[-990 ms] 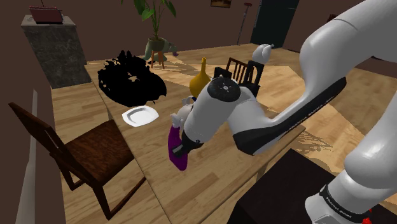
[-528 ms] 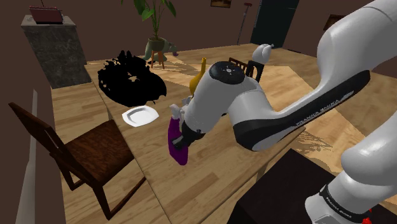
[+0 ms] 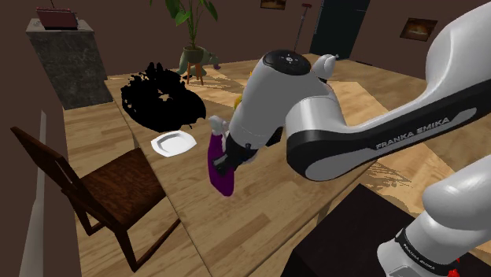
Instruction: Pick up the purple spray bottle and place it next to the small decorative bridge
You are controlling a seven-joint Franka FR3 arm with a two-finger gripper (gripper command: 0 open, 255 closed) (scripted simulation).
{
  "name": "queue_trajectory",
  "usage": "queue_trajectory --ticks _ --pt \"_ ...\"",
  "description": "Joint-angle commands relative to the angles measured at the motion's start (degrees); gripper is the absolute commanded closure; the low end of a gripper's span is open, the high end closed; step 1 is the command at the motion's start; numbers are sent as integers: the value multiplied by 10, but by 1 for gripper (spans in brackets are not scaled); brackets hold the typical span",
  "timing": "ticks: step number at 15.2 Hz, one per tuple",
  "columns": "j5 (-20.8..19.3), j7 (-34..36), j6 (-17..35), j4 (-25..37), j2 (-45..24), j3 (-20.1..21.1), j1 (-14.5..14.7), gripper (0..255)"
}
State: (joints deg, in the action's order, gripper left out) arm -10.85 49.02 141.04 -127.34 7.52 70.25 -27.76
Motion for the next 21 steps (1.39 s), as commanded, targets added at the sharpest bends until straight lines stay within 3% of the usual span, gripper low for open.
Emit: queue_trajectory --ticks 1,10,21 --pt "22 -18 -13 8 13 -14 12 255" --pt "87 -74 -76 49 58 -69 54 255" --pt "119 -109 -158 114 84 -107 74 255"
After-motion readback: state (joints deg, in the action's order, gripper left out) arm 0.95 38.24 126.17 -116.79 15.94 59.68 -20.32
